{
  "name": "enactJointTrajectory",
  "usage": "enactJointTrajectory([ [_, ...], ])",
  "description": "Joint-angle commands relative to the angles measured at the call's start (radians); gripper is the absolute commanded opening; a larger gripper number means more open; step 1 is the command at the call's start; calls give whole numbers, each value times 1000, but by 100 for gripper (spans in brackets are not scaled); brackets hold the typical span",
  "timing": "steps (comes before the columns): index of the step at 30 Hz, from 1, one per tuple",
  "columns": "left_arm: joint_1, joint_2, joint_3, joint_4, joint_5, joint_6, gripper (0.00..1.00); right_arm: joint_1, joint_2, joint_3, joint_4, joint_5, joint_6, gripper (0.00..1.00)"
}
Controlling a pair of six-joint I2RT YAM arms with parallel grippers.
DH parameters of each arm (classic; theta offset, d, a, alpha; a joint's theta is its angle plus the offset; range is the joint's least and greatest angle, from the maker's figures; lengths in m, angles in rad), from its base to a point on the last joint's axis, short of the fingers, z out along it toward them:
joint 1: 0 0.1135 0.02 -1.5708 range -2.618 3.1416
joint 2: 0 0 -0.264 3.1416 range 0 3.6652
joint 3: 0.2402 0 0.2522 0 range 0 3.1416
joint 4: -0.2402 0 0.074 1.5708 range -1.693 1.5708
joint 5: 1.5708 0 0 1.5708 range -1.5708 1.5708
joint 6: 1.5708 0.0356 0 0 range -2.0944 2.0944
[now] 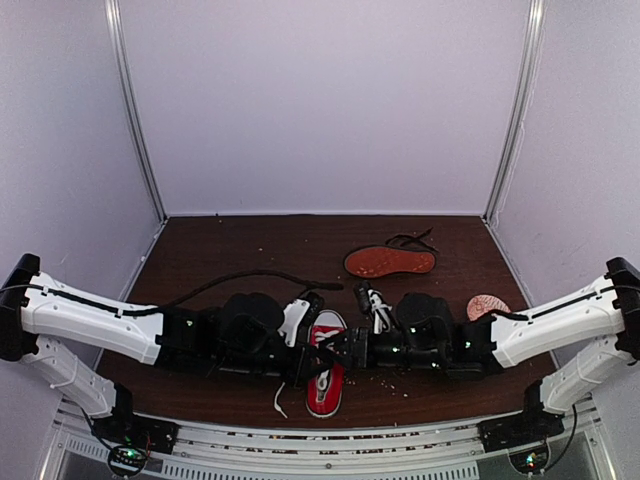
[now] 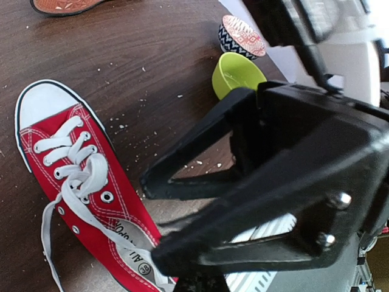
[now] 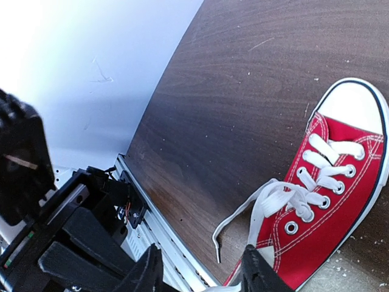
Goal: Tie the shoes
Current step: Wrap the half-tied shoelace around a loop with the shoelace.
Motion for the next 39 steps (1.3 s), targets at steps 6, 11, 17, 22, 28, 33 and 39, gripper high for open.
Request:
enactJointTrajectory([
  [6,-12,3,-2,43,-41,22,0,-4,49,-10,86,-57,130,20],
  [11,-12,5,-2,33,-53,24,0,-5,25,-27,91,-35,146,0],
  [17,-12,-15,-2,0,-105,22,0,-5,-42,-53,73,19,146,0],
  [22,-12,-58,-5,-64,-170,29,41,-9,-108,-61,-28,97,109,0],
  [28,76,-67,-2,-167,-165,88,45,-22,-212,-65,-237,235,36,0],
  [33,124,-12,47,-135,-90,186,50,-32,-272,-69,-347,283,8,0],
  [39,148,117,180,-221,-51,270,58,-38,-279,-79,-337,279,12,0],
])
